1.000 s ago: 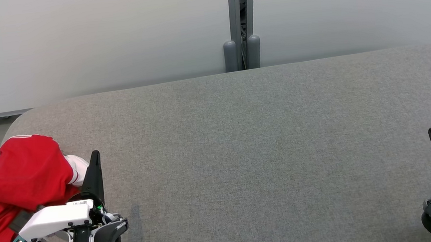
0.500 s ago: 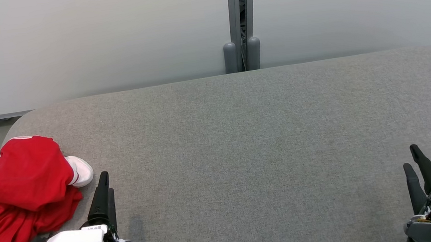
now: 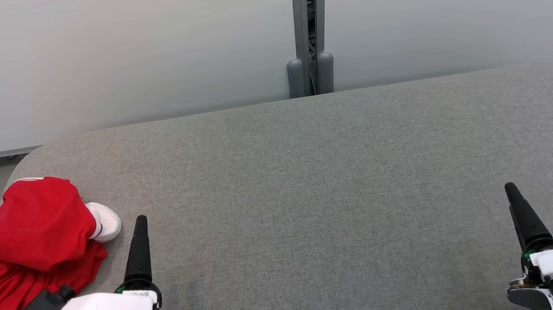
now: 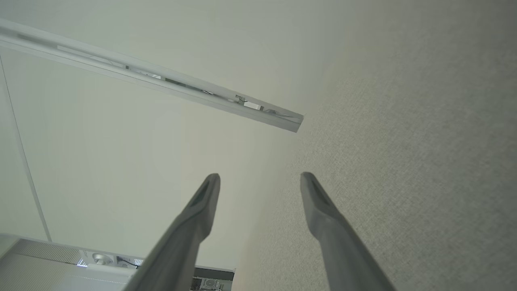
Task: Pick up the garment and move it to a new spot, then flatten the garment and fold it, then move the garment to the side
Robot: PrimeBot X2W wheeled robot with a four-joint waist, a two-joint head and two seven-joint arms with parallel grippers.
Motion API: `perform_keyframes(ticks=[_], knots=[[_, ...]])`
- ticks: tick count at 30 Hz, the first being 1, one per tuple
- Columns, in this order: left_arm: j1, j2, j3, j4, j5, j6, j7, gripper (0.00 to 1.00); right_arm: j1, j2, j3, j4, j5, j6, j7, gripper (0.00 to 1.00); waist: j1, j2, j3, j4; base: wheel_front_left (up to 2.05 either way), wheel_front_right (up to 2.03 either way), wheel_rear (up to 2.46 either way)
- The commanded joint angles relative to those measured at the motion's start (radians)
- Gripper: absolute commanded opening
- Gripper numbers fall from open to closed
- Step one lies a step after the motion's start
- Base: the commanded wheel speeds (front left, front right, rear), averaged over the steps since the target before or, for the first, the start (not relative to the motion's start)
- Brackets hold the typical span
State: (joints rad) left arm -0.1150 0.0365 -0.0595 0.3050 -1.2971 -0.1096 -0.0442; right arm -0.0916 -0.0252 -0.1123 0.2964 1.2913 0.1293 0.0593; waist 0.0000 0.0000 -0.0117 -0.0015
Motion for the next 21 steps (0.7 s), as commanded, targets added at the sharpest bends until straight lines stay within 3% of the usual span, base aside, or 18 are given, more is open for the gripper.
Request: perform_keyframes(ticks=[1, 9, 16, 21], knots=[[-0.005, 0.007, -0.005, -0.033, 0.062, 0.012, -0.01, 1.0, -0.008, -0.012, 0.02, -0.031, -0.054, 0.001, -0.017, 1.0, 0.0, 0.0, -0.001, 0.0, 0.0, 0.0, 0.0], [0.019, 0.008, -0.038, -0.084, 0.253, 0.054, -0.035, 1.0, -0.002, -0.014, 0.095, -0.073, -0.241, 0.001, -0.055, 1.0, 0.0, 0.0, -0.005, 0.0, 0.0, 0.0, 0.0], [0.03, 0.009, -0.066, -0.118, 0.389, 0.086, -0.056, 1.0, 0.008, -0.015, 0.124, -0.147, -0.335, 0.001, -0.085, 1.0, 0.0, 0.0, -0.006, 0.0, 0.0, 0.0, 0.0], [0.038, 0.009, -0.08, -0.149, 0.468, 0.101, -0.069, 1.0, 0.023, -0.016, 0.128, -0.116, -0.415, 0.001, -0.105, 1.0, 0.0, 0.0, -0.009, -0.001, 0.0, 0.0, 0.0]])
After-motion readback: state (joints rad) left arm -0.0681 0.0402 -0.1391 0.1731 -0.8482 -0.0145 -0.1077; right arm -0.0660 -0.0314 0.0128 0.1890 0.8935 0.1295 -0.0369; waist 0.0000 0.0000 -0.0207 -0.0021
